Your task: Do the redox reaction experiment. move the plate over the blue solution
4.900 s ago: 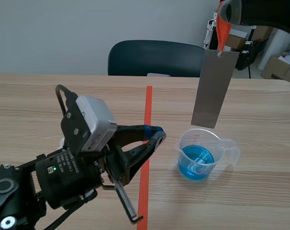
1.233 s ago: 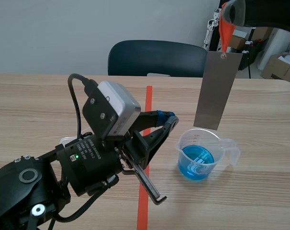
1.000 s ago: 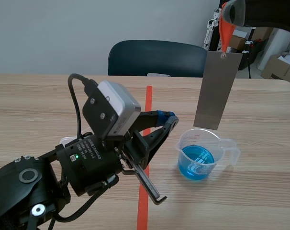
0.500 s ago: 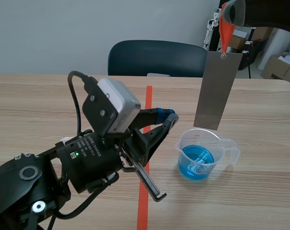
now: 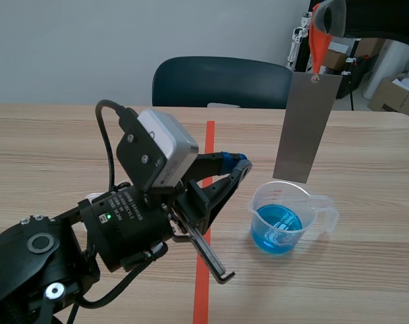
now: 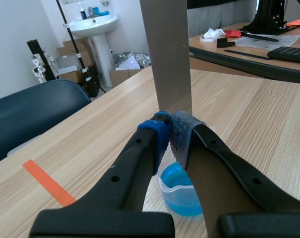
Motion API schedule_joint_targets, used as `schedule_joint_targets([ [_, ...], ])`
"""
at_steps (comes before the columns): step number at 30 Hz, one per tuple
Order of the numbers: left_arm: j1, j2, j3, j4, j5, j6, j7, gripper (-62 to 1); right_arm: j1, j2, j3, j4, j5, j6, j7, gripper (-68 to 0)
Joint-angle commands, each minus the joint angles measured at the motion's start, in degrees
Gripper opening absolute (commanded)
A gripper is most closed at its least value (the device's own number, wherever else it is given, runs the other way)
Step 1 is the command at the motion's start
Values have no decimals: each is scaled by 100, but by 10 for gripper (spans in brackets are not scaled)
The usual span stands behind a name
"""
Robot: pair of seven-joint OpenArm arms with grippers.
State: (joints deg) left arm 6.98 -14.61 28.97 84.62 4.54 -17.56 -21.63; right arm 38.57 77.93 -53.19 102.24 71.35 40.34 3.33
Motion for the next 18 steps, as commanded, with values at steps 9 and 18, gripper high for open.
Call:
schedule_joint_targets([
  [9, -17, 48, 0, 39, -48, 33, -83, -569, 155, 96, 186, 37, 85, 4, 87, -678],
  [18, -17, -74, -7, 39, -66, -9, -39, -569, 155, 96, 186, 37, 85, 4, 68, -678],
])
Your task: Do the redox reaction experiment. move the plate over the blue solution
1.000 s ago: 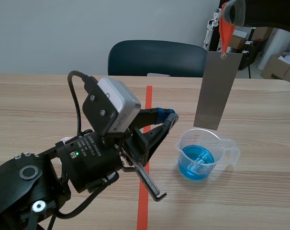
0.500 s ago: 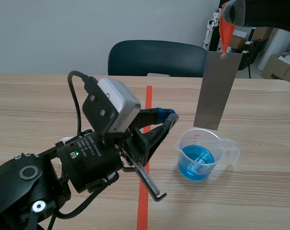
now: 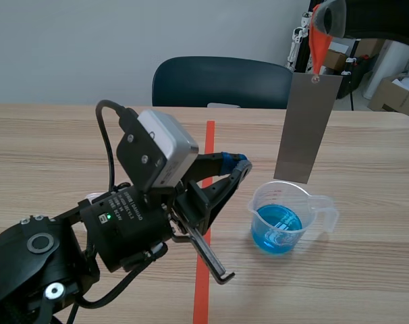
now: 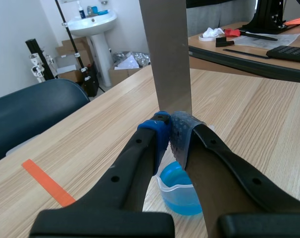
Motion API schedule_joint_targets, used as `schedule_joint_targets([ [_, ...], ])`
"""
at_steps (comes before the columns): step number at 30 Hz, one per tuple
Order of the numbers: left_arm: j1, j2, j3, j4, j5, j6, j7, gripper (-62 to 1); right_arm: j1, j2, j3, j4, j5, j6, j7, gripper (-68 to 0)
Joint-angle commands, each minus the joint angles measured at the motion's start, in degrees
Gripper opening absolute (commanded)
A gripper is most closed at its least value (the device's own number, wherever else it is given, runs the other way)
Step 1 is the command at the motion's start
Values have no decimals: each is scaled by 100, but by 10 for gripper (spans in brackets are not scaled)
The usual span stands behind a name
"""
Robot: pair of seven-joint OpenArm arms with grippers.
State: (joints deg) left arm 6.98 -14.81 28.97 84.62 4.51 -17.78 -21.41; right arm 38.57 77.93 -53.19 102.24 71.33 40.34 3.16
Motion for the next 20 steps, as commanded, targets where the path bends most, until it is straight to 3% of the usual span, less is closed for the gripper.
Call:
schedule_joint_targets([
  [1, -20, -72, -15, 39, -63, 13, -63, -569, 153, 96, 186, 37, 87, 4, 81, -678],
  [6, -20, -26, -15, 46, -243, 15, -208, -569, 153, 96, 186, 37, 87, 4, 68, -678],
  [20, -20, -31, -17, 278, -186, 208, 157, -569, 155, 96, 186, 37, 87, 4, 46, -678],
])
